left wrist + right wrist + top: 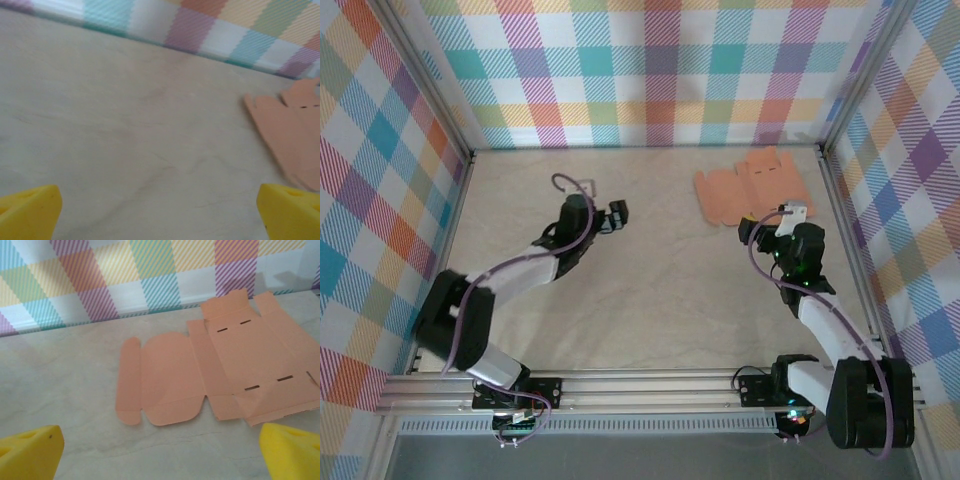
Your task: Fold the paper box
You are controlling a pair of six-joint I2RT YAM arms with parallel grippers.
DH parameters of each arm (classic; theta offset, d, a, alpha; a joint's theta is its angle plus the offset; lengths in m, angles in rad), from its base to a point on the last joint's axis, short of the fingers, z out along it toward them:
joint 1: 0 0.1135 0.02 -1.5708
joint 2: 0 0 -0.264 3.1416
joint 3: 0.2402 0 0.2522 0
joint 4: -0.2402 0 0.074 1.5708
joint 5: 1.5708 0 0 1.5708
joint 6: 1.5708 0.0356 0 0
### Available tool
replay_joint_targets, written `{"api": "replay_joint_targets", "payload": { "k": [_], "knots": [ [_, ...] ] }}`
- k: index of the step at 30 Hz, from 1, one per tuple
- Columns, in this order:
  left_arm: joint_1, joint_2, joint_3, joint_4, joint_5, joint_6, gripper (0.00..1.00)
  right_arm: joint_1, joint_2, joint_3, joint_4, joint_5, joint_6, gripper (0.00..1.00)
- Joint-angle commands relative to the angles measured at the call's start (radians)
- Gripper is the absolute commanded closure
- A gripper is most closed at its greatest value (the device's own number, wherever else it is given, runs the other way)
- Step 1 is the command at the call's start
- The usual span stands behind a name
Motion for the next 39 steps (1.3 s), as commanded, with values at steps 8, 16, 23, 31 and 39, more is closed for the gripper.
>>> {"api": "replay_joint_targets", "payload": {
  "k": [8, 16, 23, 31, 39],
  "knots": [
    [-0.112, 0.465, 0.454, -0.111, 0.225, -0.454, 0.01, -0.007, -0.143, 0.003, -0.17, -0.06, 0.072, 0.0],
    [-0.142, 0.708, 0.747, -0.201, 0.291, -0.526, 0.14, -0.006, -0.173, -0.026, -0.207, -0.056, 0.088, 0.0],
    [-0.168, 0.855, 0.962, -0.308, 0.314, -0.526, 0.43, -0.006, -0.193, -0.054, -0.216, -0.042, 0.098, 0.0],
    [-0.181, 0.987, 1.169, -0.429, 0.333, -0.547, 0.57, -0.006, -0.186, -0.051, -0.215, -0.054, 0.098, 0.0],
    [-0.197, 1.113, 1.382, -0.518, 0.361, -0.57, 0.66, -0.006, -0.157, -0.045, -0.211, -0.065, 0.105, 0.0]
  ]
}}
